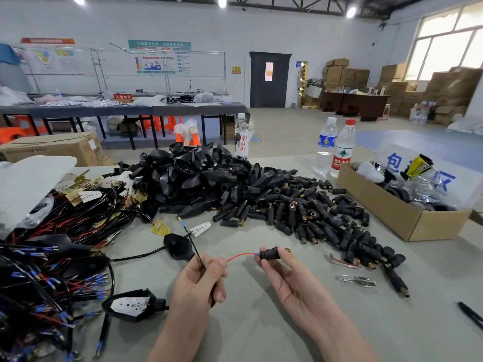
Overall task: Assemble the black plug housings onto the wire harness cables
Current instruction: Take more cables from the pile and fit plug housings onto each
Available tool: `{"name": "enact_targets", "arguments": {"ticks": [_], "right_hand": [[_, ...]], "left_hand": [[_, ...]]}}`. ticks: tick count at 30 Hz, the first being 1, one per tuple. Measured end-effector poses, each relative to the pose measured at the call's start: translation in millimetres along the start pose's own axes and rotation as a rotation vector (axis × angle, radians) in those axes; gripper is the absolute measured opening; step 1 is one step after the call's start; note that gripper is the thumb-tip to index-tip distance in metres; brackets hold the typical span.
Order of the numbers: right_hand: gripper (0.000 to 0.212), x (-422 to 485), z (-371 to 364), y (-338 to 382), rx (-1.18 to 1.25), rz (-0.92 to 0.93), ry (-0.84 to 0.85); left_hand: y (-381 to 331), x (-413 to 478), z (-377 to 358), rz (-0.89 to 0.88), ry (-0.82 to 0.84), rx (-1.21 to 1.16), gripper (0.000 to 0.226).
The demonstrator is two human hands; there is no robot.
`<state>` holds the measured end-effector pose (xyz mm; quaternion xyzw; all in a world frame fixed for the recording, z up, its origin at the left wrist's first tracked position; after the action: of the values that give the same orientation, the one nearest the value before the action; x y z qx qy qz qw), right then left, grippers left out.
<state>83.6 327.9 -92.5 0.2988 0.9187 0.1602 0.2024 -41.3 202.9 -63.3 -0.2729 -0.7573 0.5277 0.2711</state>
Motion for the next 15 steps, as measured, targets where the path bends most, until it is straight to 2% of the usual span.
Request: {"name": "enact_targets", "arguments": {"ticks": [6,10,15], "right_hand": [[0.036,-3,-7,1,0.050,0.011,0.032],[0.040,-4,-13,0,0.062,0.013,0.082],[0.034,-8,-19,-5,-0.051,0.012,0.162]], "left_hand": [[1,-2,-3,0.002,0.001,0.046,0.028],[-1,-2,-4,-0.038,-0.040,0.138,0.022],[0,-4,-9,-0.059,-0.054,0.231,0.032]]}}
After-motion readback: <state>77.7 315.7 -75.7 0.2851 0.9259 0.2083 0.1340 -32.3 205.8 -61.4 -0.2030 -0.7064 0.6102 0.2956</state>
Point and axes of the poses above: each hand's wrist, its own x-axis towards the middle knuckle, its own z-axis out of the back of the hand, y = z × x, the point moved 8 cm from there along x, towards the middle knuckle, and after that the axes turned 3 degrees about x, right-handed, at the moved point
